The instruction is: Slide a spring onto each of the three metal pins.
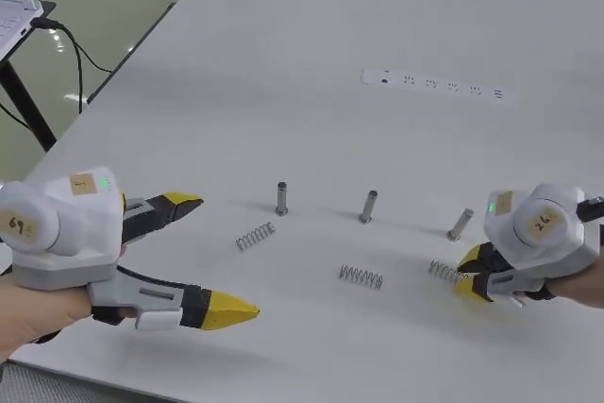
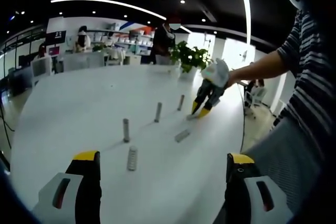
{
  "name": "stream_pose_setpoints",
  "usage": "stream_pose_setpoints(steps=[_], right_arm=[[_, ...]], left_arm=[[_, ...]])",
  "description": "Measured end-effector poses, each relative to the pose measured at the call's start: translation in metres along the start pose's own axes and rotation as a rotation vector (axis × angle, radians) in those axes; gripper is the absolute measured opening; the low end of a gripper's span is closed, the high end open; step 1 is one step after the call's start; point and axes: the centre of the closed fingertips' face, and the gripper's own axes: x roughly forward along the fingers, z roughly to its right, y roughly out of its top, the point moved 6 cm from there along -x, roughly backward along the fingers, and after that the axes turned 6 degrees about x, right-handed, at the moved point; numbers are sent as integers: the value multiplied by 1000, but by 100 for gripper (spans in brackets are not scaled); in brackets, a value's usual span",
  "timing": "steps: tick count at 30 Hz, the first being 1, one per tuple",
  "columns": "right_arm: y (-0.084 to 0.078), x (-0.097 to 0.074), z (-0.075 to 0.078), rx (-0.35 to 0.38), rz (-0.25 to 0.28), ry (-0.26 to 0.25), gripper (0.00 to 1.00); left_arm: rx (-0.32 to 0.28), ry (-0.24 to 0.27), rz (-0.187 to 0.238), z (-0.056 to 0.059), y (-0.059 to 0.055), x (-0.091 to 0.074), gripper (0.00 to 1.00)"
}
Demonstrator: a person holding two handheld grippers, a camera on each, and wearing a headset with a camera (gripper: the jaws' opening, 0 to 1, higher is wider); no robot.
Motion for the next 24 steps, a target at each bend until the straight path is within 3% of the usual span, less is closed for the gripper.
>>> stream_pose_setpoints(steps=[10, 18, 24], right_arm=[[-2, -3, -2, -5, 3, 8, 8], [-1, -18, -8, -18, 47, -5, 7], [12, -32, -20, -67, 102, -7, 7]], left_arm=[[5, -12, -2, 2, 2, 2, 97], [15, -48, -3, 10, 8, 13, 96], [34, -94, -1, 19, 14, 24, 93]])
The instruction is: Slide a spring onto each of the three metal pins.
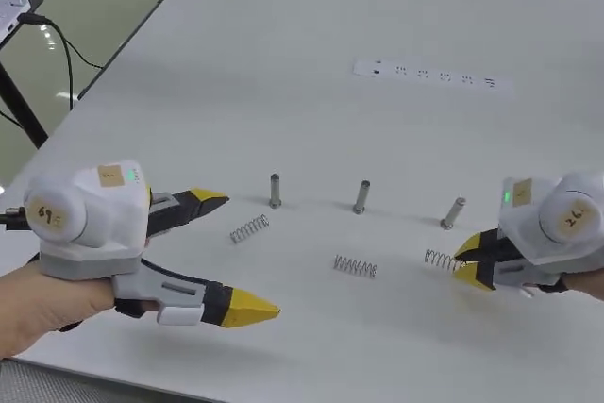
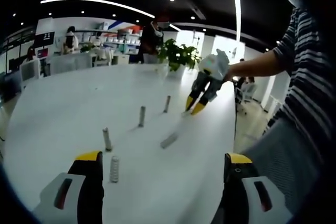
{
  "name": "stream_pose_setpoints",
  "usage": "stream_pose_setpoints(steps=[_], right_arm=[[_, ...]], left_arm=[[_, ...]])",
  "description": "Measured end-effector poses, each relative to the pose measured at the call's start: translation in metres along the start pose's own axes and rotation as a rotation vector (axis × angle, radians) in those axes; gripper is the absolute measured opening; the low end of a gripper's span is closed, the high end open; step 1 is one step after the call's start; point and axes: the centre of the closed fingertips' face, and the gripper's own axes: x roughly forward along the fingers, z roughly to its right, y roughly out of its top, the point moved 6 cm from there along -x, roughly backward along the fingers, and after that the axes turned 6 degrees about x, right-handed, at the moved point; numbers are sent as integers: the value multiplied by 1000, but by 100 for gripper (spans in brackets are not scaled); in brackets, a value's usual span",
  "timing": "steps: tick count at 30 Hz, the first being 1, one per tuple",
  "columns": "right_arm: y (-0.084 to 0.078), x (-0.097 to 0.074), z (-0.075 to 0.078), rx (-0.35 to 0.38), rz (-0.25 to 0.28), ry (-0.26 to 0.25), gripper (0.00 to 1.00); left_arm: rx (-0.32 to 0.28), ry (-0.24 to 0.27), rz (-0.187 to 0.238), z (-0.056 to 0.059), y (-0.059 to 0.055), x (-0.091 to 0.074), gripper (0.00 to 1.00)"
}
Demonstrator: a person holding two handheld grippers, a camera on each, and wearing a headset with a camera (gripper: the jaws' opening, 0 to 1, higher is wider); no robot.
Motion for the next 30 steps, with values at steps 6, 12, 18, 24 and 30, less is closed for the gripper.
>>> stream_pose_setpoints(steps=[6, 12, 18, 24, 30], right_arm=[[11, -12, -9, -47, 24, 10, 7], [22, -14, -18, -84, 46, 20, 7], [38, -17, -25, -114, 69, 32, 7], [49, -15, -33, -139, 79, 44, 7], [56, -15, -43, -152, 92, 64, 7]], left_arm=[[9, -38, 10, 2, 4, 4, 86], [15, -66, 20, 2, 6, 11, 82], [27, -119, 36, 9, 11, 24, 72], [50, -146, 56, 17, 21, 40, 67], [115, -194, 34, 30, 23, 56, 58]])
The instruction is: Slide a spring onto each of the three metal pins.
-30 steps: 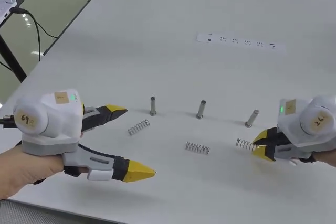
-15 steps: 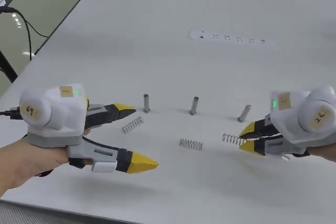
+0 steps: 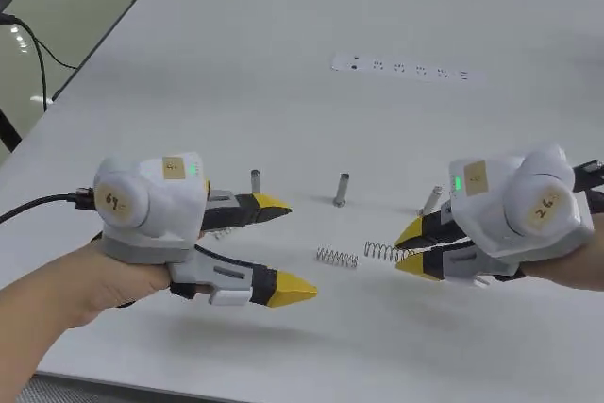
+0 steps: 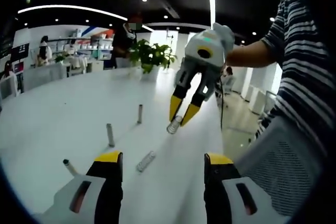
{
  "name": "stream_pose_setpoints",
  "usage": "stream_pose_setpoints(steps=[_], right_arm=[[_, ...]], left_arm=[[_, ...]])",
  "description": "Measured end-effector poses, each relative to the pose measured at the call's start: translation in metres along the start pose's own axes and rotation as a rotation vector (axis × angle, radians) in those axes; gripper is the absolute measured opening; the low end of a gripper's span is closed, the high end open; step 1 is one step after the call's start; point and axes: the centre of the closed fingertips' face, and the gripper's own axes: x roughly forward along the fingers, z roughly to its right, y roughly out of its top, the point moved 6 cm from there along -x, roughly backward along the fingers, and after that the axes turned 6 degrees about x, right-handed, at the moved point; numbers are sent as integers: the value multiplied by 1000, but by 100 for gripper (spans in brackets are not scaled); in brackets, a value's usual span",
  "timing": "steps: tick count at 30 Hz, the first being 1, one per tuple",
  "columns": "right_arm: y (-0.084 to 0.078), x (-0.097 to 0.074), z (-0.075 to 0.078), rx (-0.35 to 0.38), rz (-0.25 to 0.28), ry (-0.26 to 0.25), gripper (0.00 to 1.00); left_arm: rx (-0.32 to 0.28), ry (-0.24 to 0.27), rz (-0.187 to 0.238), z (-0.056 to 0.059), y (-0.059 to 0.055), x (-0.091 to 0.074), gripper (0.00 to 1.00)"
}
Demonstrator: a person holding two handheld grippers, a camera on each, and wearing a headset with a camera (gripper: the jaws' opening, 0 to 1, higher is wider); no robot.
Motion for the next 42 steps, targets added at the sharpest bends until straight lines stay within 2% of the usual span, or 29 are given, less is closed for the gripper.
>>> stream_pose_setpoints(steps=[3, 9, 14, 19, 31, 42], right_arm=[[3, 1, -4, -23, -1, 7, 7], [10, 1, -10, -52, 10, 22, 7], [17, 1, -13, -68, 25, 24, 7], [21, -2, -15, -61, 43, 21, 7], [25, -8, -13, -63, 50, 15, 7], [26, -7, -11, -72, 44, 22, 7]], left_arm=[[-6, -19, 22, 5, 5, 8, 55], [12, -58, 24, 14, 5, 18, 48], [14, -65, 50, 12, 9, 24, 39], [31, -86, 58, 13, 11, 27, 30], [56, -110, 65, 10, 19, 34, 20], [61, -125, 64, 10, 22, 40, 13]])
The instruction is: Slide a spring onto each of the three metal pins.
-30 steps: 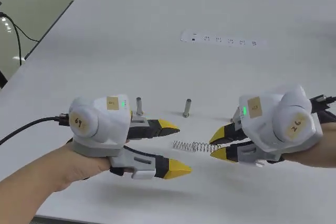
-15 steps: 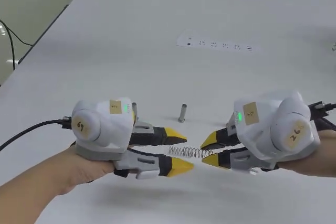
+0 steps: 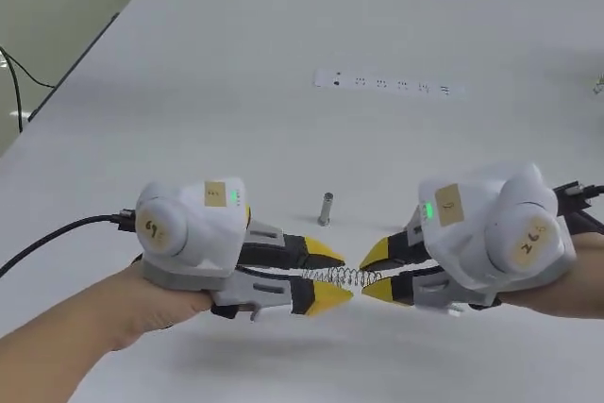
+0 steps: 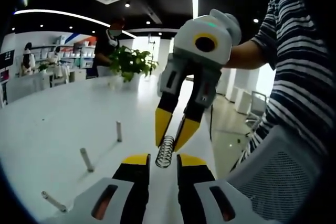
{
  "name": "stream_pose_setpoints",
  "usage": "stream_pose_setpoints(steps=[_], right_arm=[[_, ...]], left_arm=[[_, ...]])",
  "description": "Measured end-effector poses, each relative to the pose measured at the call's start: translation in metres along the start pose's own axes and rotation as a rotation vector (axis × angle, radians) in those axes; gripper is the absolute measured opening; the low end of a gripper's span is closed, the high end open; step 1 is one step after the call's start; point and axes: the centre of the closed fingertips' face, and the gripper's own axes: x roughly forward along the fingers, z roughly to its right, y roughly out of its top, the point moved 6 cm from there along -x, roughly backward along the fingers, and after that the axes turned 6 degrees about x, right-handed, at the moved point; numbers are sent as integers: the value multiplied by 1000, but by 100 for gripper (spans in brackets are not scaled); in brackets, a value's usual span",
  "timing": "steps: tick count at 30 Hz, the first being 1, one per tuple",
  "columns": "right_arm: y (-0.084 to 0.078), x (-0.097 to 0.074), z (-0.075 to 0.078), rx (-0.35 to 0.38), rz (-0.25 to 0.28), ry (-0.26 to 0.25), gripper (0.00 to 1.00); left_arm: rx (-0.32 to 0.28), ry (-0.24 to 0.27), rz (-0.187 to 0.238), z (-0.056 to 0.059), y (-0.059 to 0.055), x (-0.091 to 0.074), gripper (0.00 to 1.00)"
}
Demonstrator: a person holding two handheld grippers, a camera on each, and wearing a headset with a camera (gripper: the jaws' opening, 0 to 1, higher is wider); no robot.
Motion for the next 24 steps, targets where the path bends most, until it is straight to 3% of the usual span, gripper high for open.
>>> stream_pose_setpoints(steps=[8, 16, 24], right_arm=[[2, -1, 1, 5, 13, 2, 7], [0, -1, 0, 11, 12, 0, 7], [0, -1, 0, 12, 20, -2, 7]], left_arm=[[-2, -6, -1, 0, 0, 0, 5], [-1, -10, 14, 0, 5, 2, 7], [-6, -13, 7, 0, 2, 0, 5]])
